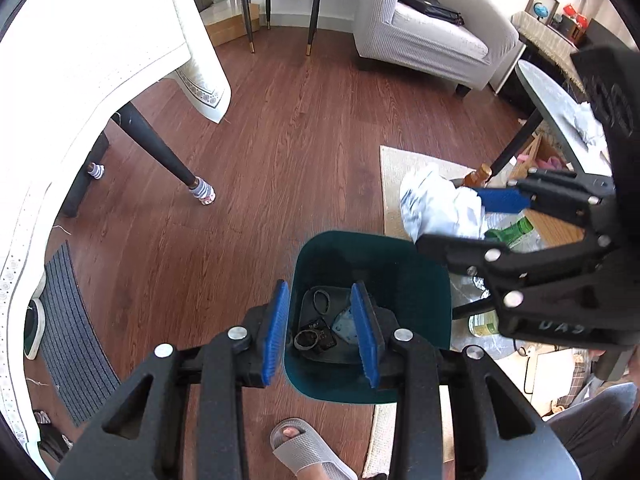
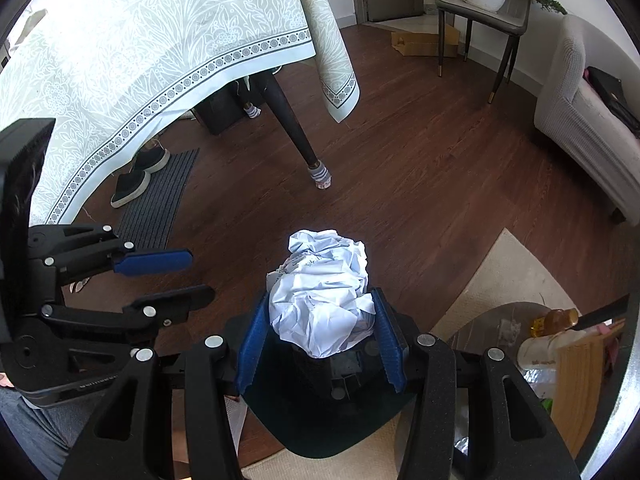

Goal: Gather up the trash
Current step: 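Open both tools over the green bin, dropping the tape ring and paper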

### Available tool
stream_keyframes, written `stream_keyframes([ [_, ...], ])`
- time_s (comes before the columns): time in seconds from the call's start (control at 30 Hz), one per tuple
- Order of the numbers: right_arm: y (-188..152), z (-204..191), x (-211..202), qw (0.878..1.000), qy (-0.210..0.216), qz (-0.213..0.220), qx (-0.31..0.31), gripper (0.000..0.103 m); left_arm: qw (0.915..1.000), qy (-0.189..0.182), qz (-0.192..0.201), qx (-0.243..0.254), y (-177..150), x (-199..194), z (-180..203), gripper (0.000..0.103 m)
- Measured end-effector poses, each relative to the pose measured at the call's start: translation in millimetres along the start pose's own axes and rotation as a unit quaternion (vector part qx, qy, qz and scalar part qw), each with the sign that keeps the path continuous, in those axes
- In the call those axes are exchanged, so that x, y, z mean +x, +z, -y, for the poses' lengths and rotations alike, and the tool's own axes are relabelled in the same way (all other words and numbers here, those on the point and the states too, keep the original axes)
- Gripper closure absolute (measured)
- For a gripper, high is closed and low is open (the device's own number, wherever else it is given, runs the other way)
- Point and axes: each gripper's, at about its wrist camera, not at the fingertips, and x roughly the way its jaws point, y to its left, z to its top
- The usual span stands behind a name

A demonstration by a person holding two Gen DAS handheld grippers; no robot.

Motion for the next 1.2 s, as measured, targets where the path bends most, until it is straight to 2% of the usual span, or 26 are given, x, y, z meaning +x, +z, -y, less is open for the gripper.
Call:
stream_keyframes([
  [0.17, -4.9, -2.3, 15.8, 1.000, -0.006, -0.029, -0.009, 0.052, 0.9991, -0.009, 0.037, -0.018, 9.2, -21.4, -7.6, 0.072],
  [0.23, -9.5, -4.6, 23.6, 0.999, -0.010, -0.045, -0.015, 0.052, 0.9983, -0.015, 0.051, -0.024, 13.0, -29.5, -9.0, 0.079],
  [0.37, -20.0, -7.7, 41.7, 0.996, -0.029, -0.084, -0.027, 0.052, 0.9955, -0.025, 0.082, -0.039, 20.2, -47.2, -10.3, 0.086],
  [0.5, -33.1, -14.2, 58.6, 0.991, -0.042, -0.120, -0.048, 0.052, 0.9922, -0.034, 0.110, -0.046, 27.4, -60.6, -6.1, 0.087],
  [0.73, -48.9, -18.3, 69.5, 0.984, -0.058, -0.158, -0.065, 0.049, 0.9877, -0.048, 0.139, -0.054, 38.6, -76.3, 1.8, 0.087],
  [0.9, -57.3, -13.7, 65.1, 0.982, -0.062, -0.168, -0.064, 0.039, 0.9853, -0.055, 0.150, -0.060, 45.5, -81.9, 8.3, 0.087],
  [1.03, -62.2, -11.2, 57.5, 0.983, -0.061, -0.163, -0.064, 0.039, 0.9849, -0.059, 0.151, -0.059, 47.8, -82.3, 13.3, 0.087],
  [1.2, -62.3, -9.5, 37.8, 0.988, -0.048, -0.136, -0.061, 0.039, 0.9828, -0.063, 0.164, -0.058, 53.1, -91.2, 26.1, 0.087],
])
